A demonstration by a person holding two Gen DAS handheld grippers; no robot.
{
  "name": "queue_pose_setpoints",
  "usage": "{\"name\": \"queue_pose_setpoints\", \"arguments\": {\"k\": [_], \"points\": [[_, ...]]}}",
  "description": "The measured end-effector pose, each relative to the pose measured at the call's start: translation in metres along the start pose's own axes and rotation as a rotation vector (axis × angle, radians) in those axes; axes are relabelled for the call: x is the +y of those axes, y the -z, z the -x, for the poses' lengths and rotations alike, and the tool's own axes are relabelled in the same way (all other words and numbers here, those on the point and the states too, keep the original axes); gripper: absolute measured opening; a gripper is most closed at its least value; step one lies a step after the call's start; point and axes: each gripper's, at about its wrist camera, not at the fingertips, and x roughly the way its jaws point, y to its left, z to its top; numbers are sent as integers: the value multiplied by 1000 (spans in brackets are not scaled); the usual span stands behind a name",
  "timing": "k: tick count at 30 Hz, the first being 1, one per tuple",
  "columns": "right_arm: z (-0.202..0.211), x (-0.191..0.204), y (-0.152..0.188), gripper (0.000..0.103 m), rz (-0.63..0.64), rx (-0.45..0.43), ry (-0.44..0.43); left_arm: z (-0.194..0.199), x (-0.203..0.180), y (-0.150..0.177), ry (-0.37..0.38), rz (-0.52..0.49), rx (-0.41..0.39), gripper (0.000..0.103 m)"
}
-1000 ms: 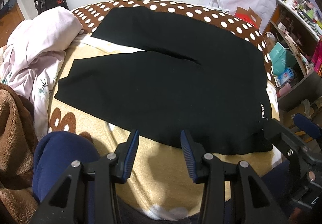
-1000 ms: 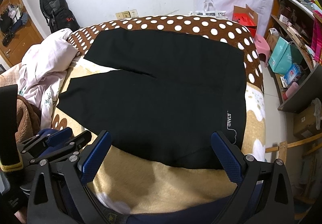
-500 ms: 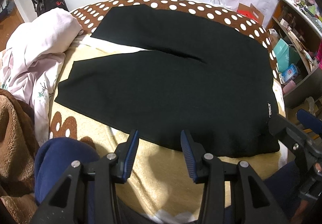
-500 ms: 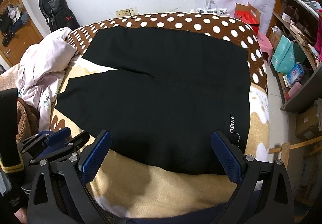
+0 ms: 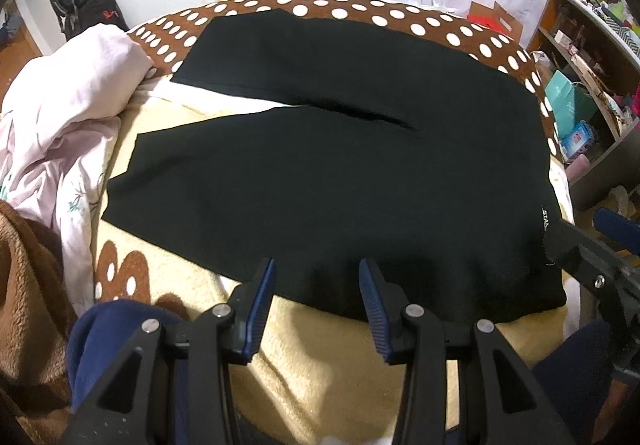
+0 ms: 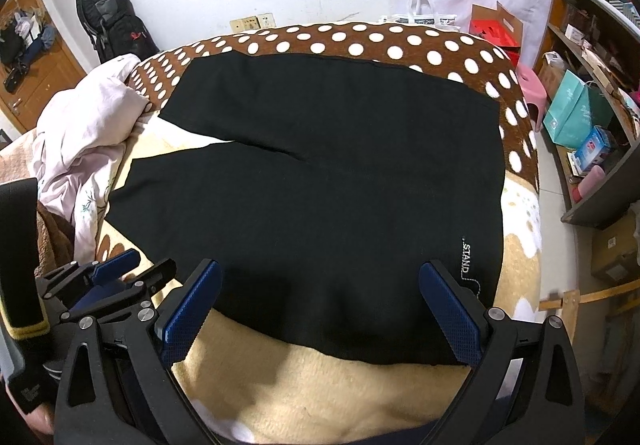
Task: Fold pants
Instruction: 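Lower both grippers onto the trousers' edge and close them on the fabric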
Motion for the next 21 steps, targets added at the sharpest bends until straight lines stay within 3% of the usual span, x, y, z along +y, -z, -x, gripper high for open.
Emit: {"name": "queue_pose_setpoints", "arguments": {"k": [15, 17, 21], "points": [[-27, -17, -37, 99, 21, 4, -35, -34, 23, -53, 35, 44, -7, 46], [-34, -21, -43, 91, 27, 12, -47, -40, 25, -62, 42, 32, -7, 46], [-48, -30, -56, 90, 38, 23, -48, -52, 24, -80, 42, 0, -16, 46]]}}
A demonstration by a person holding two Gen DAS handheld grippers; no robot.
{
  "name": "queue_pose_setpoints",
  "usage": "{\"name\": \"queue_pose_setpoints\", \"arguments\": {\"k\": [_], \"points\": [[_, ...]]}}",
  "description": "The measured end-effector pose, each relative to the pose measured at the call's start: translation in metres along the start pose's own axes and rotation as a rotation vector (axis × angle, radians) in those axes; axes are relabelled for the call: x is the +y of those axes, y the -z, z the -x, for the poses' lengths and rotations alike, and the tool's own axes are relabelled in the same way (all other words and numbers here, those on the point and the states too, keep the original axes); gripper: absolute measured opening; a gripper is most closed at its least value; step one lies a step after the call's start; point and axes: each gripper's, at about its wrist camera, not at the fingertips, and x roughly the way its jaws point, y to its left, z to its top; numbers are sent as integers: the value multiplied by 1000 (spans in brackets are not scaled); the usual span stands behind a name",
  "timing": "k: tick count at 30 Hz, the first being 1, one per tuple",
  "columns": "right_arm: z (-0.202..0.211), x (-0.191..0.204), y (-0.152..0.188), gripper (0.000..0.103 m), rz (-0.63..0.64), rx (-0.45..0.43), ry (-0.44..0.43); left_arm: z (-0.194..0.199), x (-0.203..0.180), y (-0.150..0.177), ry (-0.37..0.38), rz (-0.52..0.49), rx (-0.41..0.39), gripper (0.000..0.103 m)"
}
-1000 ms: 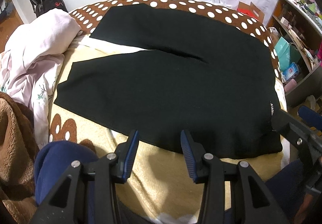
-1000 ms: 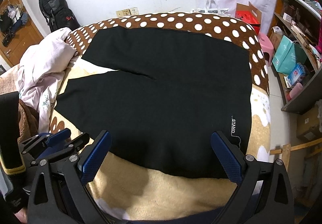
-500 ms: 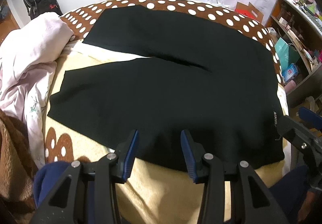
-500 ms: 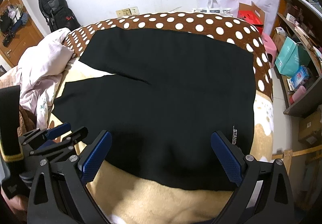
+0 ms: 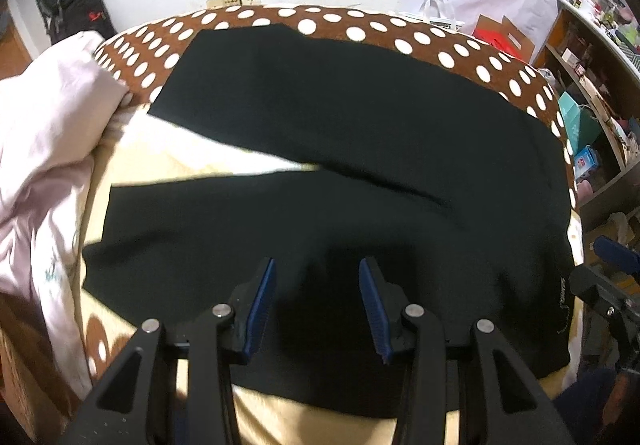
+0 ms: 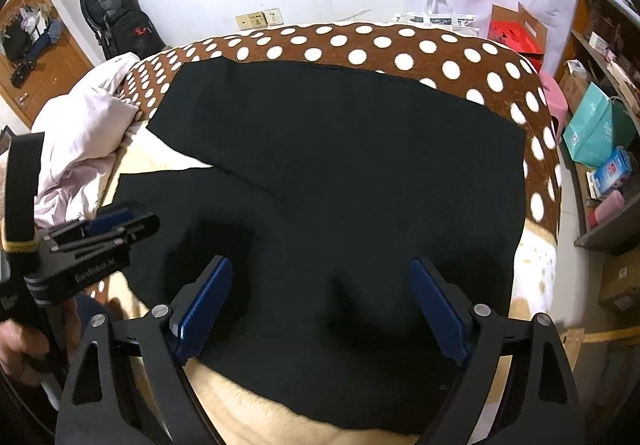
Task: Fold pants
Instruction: 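Lower both grippers onto the trousers' edge and close them on the fabric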
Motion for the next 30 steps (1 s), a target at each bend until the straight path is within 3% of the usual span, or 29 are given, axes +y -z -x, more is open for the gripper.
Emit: {"name": "queue_pose_setpoints", "arguments": {"k": [11, 20, 30], "points": [[-42, -41, -60, 88, 76, -11, 25, -54, 5, -84, 0, -105, -40, 46], [-89, -82, -111, 88, 190, 21, 70, -102, 39, -170, -11, -71, -77, 46], [-124, -110, -152, 88, 249, 29, -17, -132, 62, -219, -6, -76, -83, 63]]}}
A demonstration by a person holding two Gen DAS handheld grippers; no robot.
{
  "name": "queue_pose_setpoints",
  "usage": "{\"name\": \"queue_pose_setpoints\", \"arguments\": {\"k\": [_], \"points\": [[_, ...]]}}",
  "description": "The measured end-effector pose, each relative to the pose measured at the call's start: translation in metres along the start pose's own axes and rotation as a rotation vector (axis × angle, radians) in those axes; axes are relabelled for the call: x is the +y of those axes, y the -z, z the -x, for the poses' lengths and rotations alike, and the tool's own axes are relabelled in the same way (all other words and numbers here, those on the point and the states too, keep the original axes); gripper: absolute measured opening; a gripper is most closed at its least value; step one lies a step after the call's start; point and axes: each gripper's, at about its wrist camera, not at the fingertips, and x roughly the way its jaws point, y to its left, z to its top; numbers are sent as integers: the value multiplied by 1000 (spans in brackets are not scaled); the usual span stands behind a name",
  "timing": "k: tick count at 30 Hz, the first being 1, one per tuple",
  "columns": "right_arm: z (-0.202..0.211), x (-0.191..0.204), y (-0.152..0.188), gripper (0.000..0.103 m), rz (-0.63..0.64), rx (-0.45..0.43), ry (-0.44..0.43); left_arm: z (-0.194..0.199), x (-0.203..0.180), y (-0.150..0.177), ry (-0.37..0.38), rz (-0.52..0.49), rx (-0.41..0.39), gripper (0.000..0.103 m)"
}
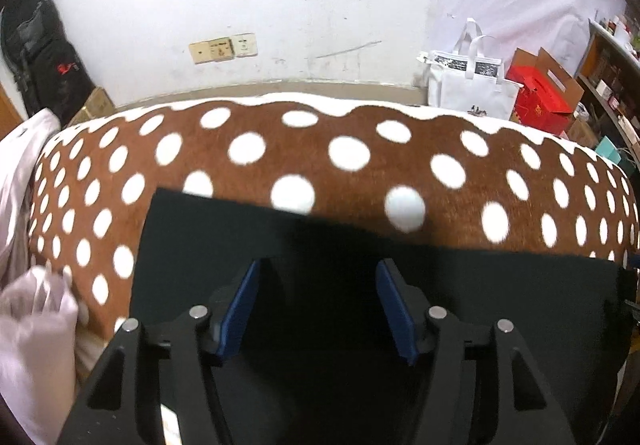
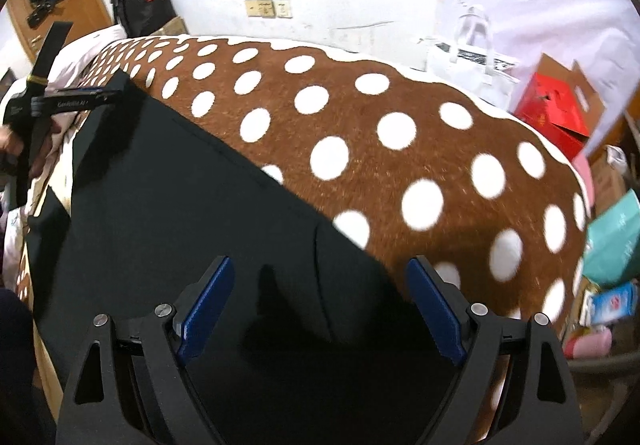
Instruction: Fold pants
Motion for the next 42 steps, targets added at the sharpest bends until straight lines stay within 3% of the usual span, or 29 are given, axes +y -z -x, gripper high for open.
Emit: {"name": "queue_pose_setpoints", "arguments": {"k": [7, 11, 12, 15, 16, 18, 20, 21, 23, 35, 42], "points": [[-20, -13, -6, 88, 45, 51, -40, -23, -2, -7, 3, -61, 68, 68], [-25, -14, -6, 88, 82, 62, -53, -24, -10, -8, -31, -83, 68, 65], [-26, -14, -6, 88, 89, 67, -65, -23, -13, -7, -34, -103, 64, 61], [-32, -13, -6, 88, 130, 101, -75, -22, -28, -4, -38, -157, 54, 34], [-32, -12, -6, 86, 150, 111, -73, -20, -33, -3, -36, -172, 50, 19], [-30, -10, -6, 63, 167, 123, -69, -19, -41, -2, -54, -182, 43, 12], [-24, -15, -7, 27, 140, 119, -99, -17, -42, -2, -65, -174, 35, 7], [-22, -15, -8, 24, 122, 124, -122, -15, -40, -2, -64, -163, 33, 6], [-17, -11, -5, 4, 139, 126, -105, -11, -36, -1, -58, -145, 30, 5], [35, 18, 6, 3, 196, 72, -94, 47, -8, 39, -31, -27, -61, 4], [80, 47, 37, 3, 168, 31, -118, 97, 10, 89, 16, 93, -94, 4]]}}
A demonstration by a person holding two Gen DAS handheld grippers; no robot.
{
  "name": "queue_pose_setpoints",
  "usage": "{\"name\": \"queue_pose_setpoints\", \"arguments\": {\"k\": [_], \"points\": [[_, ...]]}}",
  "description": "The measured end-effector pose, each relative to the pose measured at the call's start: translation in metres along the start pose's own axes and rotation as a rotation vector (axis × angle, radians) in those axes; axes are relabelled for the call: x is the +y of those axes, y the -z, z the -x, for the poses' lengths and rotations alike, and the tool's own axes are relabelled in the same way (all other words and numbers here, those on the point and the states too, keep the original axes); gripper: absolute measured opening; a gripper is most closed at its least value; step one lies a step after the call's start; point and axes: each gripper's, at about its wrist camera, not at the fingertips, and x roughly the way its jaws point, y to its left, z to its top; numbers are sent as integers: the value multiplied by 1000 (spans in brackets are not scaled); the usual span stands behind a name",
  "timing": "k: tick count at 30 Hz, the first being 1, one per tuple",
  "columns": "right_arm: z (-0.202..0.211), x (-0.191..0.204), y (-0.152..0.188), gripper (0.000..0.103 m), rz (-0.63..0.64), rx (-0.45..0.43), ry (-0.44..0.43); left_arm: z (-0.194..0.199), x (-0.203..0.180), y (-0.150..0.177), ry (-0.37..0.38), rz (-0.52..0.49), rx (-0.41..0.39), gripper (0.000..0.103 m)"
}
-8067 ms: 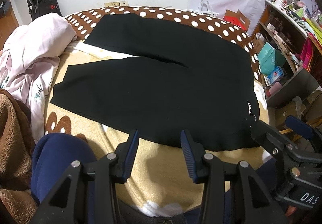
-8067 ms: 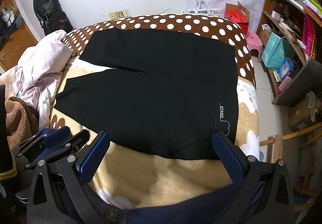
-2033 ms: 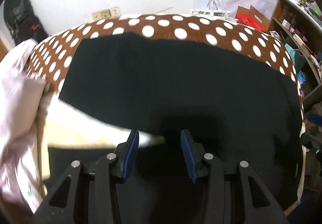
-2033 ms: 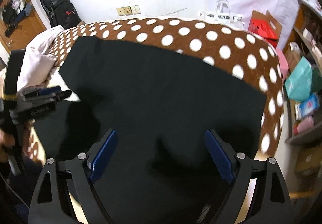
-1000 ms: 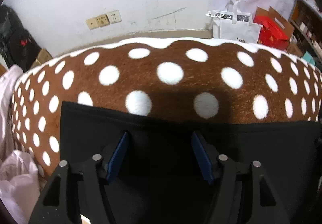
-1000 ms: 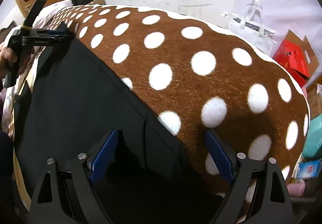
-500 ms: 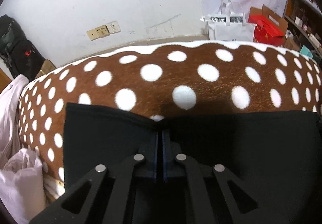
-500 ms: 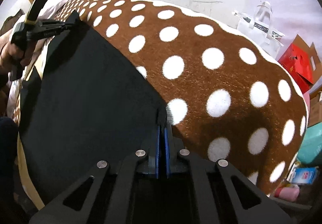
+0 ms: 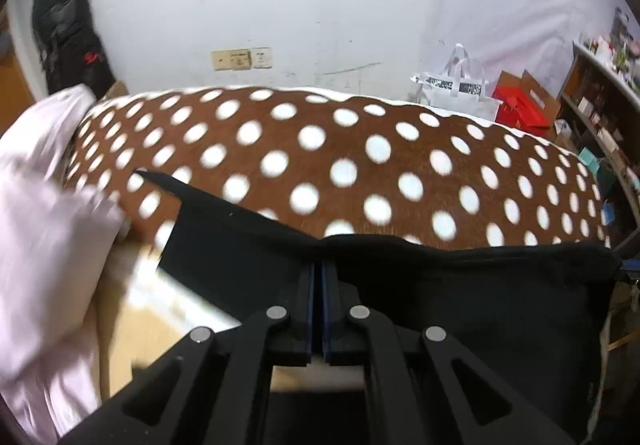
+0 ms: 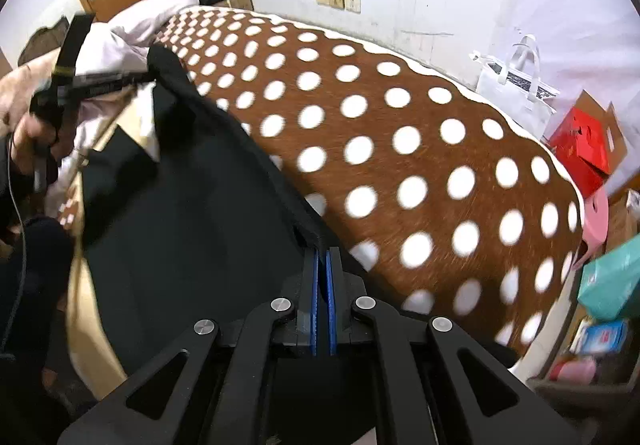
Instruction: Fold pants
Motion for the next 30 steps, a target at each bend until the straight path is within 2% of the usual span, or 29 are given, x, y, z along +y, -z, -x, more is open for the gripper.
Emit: {"name": "queue_pose_setpoints", "arguments": {"k": [4, 6, 9, 14, 16, 20, 23, 26, 27, 30], "points": [[26, 34, 26, 3, -33, -28, -28, 31, 14, 38, 14, 58, 22, 4], [33, 55, 45, 3, -57, -19, -57, 43, 19, 62, 3, 69, 62, 4], [27, 84, 73, 3, -60, 45, -93, 52, 25, 93, -2, 98, 132, 1], [-1, 128, 119, 3, -57, 200, -124, 66, 34, 133, -1, 126, 225, 2], [-11, 134, 133, 3, -77, 247, -120, 68, 35, 142, -3, 141, 250, 2], [-16, 132, 145, 4, -181, 258, -111, 73, 45, 149, 15, 212, 251, 2], [-19, 129, 148, 8, -241, 266, -107, 75, 58, 153, 6, 272, 266, 2], [-25, 135, 156, 12, -237, 294, -80, 76, 72, 162, -1, 326, 279, 2], [-27, 135, 157, 13, -243, 301, -79, 76, 78, 164, -5, 355, 275, 2], [-27, 135, 163, 15, -279, 296, -99, 74, 101, 171, 45, 490, 267, 4]]}}
